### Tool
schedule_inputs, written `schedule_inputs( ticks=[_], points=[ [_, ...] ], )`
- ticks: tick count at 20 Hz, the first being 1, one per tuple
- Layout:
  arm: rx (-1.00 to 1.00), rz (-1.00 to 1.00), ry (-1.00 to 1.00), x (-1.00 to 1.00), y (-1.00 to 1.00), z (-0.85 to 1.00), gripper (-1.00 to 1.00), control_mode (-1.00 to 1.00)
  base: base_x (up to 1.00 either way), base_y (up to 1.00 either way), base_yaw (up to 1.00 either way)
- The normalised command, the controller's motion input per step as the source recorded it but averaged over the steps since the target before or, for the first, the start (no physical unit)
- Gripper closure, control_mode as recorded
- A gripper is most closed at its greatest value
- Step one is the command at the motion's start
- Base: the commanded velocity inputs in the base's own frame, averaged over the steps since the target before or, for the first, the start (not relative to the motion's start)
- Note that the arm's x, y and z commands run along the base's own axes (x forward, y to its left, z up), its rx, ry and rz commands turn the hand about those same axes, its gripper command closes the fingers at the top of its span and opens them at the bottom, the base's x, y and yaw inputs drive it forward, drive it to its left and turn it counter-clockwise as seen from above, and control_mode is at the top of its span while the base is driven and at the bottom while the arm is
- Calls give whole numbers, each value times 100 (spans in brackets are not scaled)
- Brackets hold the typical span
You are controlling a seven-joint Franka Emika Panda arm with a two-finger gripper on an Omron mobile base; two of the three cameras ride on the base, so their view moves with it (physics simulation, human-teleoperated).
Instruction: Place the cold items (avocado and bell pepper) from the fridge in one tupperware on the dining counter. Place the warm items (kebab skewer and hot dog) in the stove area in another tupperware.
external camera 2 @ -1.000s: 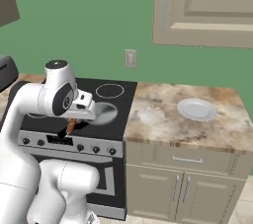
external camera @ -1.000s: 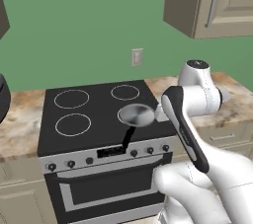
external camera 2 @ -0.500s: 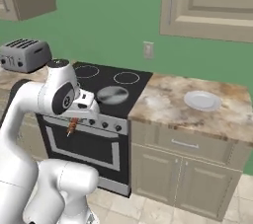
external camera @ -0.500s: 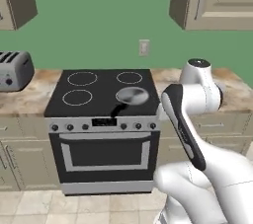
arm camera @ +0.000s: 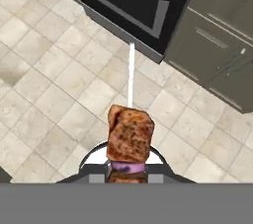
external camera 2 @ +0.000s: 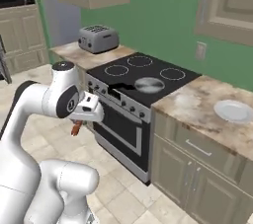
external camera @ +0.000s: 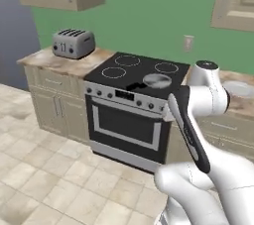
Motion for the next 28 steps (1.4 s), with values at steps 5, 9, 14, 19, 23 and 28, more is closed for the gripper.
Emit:
schedule_inputs(
  ticks=[5,9,14,19,23,28],
  points=[
    [0,0,0,0,0,0,100,100,-71,-42,94],
    [0,0,0,0,0,0,100,100,-96,-4,68],
    [0,0,0,0,0,0,100,100,-68,63,35],
    [0,0,0,0,0,0,100,100,-2,100,21],
    [0,0,0,0,0,0,100,100,-17,100,27],
    [0,0,0,0,0,0,100,100,-17,100,28]
  ],
)
